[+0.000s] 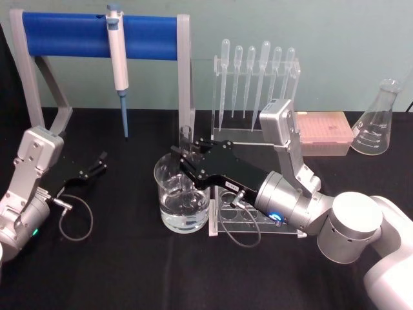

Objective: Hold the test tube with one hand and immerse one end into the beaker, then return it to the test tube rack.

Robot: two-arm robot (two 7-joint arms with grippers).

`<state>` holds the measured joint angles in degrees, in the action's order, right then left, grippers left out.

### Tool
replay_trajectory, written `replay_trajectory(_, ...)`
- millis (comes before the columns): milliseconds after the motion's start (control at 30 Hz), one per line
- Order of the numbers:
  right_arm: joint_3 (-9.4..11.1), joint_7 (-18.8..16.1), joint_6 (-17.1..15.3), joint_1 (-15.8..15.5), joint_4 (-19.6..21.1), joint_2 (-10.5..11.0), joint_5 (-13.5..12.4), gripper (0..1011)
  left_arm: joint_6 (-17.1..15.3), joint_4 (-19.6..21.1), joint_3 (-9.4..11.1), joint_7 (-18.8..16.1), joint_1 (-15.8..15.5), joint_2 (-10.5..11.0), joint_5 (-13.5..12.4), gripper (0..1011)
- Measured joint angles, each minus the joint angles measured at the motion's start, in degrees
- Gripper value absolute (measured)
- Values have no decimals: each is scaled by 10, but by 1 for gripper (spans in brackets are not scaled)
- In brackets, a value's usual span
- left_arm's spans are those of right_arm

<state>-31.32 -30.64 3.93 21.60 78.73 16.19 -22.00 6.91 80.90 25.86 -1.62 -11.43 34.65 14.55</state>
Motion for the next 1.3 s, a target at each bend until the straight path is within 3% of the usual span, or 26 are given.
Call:
replay_trajectory(533,1,0,-2,-1,15,3,1,225,0,0,0,0,0,0,0,1000)
replay_trajectory(867,12,9,-40,2,106,26,-3,225,0,0,0,0,0,0,0,1000)
replay_trajectory(1100,25,18,-71,12,168,45,-19,225,0,0,0,0,0,0,0,1000)
replay_trajectory(1300,47,45,-107,4,219,68,-39,225,0,0,0,0,0,0,0,1000)
